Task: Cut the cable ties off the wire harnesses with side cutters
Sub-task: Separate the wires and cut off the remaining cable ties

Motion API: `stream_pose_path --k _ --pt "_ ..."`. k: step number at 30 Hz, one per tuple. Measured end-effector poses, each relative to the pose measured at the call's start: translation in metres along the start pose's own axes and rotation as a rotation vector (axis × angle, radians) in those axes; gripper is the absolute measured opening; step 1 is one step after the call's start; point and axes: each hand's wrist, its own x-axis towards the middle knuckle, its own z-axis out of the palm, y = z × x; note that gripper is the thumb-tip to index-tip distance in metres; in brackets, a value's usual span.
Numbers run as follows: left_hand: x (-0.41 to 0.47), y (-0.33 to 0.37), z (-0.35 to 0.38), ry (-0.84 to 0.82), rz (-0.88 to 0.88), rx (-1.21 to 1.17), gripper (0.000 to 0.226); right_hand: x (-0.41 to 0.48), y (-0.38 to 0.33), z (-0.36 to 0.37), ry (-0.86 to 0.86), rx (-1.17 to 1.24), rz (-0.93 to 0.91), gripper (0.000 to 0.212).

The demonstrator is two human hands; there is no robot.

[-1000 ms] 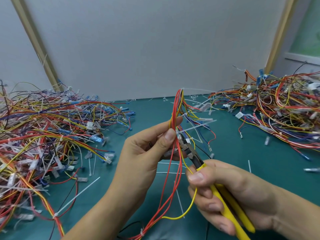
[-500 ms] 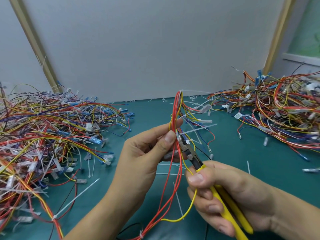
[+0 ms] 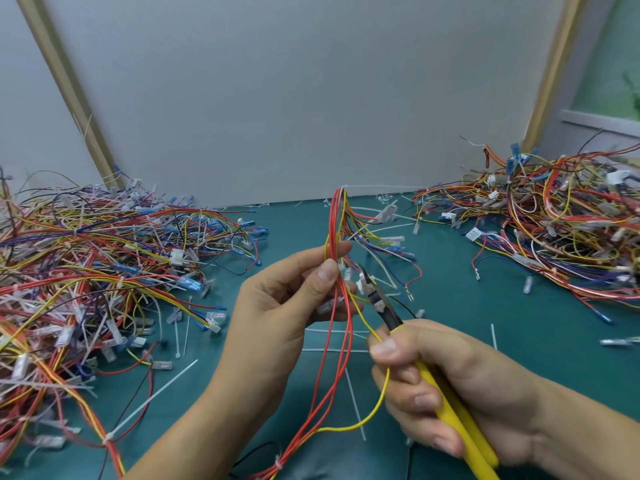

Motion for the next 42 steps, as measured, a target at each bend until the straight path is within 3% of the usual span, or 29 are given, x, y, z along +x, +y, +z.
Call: stream_pose_path --k 5,9,11,14,18,22,24,27,30,33,36,39,42 --pt "0.002 0.001 -0.004 0.055 -0.018 0.087 0.016 0.000 -0.014 -0.005 0.262 0.037 -0.189 0.022" --pt "-0.005 0.000 0.002 -0.131 0.203 0.521 0.010 0.001 -0.020 -0.009 0.499 0.003 -0.347 0.040" --pt "-0.008 0.001 0.004 -0.199 0.341 0.757 0.011 0.000 -0.021 -0.009 0.563 0.022 -0.389 0.039" --pt "-0.007 0.006 0.001 -0.215 0.414 0.855 0.012 -0.003 -0.029 -0.013 0.678 0.122 -0.405 0.047" --pt "-0.008 0.007 0.001 -0.115 0.481 0.906 0.016 -0.008 -0.040 -0.016 0.792 0.117 -0.464 0.052" --pt "-0.007 0.006 -0.001 0.120 0.541 0.902 0.015 -0.009 -0.034 -0.012 0.883 -0.026 -0.634 0.040" --pt "-0.008 0.005 -0.001 0.161 0.537 0.912 0.015 -0.012 -0.034 -0.008 0.927 -0.119 -0.743 0.034" --pt "-0.008 0.003 -0.001 0.136 0.543 0.952 0.015 -0.014 -0.037 -0.002 0.865 -0.221 -0.774 0.033" --pt "-0.010 0.002 0.000 -0.020 0.589 1.041 0.018 -0.009 -0.033 0.000 0.758 -0.291 -0.564 0.043" --pt "-0.009 -0.001 0.000 -0.238 0.580 1.116 0.019 -0.003 -0.022 -0.003 0.749 -0.321 -0.511 0.027" --pt "-0.009 0.002 -0.003 -0.338 0.573 1.163 0.020 0.001 -0.016 -0.007 0.742 -0.287 -0.551 0.015" --pt "-0.010 0.006 -0.003 -0.230 0.459 0.968 0.026 0.003 -0.013 -0.007 0.716 -0.342 -0.548 0.020" --pt "-0.009 0.011 0.005 -0.015 0.148 0.622 0.030 0.004 -0.005 -0.003 0.651 -0.476 -0.537 0.020"
